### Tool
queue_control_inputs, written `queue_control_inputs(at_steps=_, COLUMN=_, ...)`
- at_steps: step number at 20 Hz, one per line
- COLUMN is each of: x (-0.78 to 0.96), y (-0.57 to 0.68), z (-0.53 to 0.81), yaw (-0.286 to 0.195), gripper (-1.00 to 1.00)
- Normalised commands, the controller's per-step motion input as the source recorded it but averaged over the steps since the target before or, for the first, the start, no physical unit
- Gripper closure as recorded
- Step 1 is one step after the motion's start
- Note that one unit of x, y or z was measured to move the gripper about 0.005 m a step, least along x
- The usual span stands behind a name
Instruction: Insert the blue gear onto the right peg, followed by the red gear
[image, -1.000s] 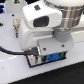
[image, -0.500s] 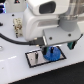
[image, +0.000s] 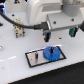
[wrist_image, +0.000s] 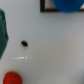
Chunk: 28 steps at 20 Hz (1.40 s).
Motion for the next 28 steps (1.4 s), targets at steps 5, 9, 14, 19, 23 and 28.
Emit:
queue_control_inputs(at_steps=5, x=-0.58, y=0.50, z=-0.01, yaw=0.000, gripper=-1.00)
queue_control_inputs(at_steps=9, x=-0.54, y=0.41, z=-0.03, yaw=0.000, gripper=-1.00)
queue_control_inputs(at_steps=14, x=-0.68, y=0.29, z=-0.10, yaw=0.000, gripper=-1.00)
queue_control_inputs(at_steps=19, x=-0.70, y=0.17, z=-0.28, yaw=0.000, gripper=-1.00)
queue_control_inputs(at_steps=23, x=-0.45, y=0.11, z=-0.37, yaw=0.000, gripper=-1.00)
queue_control_inputs(at_steps=28, x=-0.36, y=0.17, z=-0.37, yaw=0.000, gripper=-1.00)
